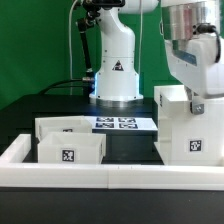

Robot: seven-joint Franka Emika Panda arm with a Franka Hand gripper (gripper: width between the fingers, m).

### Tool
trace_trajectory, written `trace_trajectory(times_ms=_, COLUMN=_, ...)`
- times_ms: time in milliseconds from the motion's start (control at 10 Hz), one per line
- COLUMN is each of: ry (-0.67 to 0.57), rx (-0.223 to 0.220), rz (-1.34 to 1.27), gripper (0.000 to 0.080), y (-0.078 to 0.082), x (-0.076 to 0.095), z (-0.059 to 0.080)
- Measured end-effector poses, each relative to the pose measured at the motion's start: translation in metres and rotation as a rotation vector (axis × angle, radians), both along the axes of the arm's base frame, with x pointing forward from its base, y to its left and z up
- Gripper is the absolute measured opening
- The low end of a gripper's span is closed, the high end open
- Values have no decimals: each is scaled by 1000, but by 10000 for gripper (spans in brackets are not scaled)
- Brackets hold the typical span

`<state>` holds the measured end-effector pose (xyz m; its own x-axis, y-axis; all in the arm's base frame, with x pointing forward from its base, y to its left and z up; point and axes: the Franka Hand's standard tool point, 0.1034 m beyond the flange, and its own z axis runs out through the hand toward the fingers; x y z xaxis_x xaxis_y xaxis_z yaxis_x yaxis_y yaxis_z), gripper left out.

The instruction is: Assemble drawer

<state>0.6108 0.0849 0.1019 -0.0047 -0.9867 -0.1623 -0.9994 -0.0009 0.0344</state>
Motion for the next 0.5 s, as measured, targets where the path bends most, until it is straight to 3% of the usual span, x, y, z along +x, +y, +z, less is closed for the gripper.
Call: trace_trajectory(times_ms=500, ry=-43, rx=-3, rz=-6, gripper=38, y=-4, x=38, z=-1)
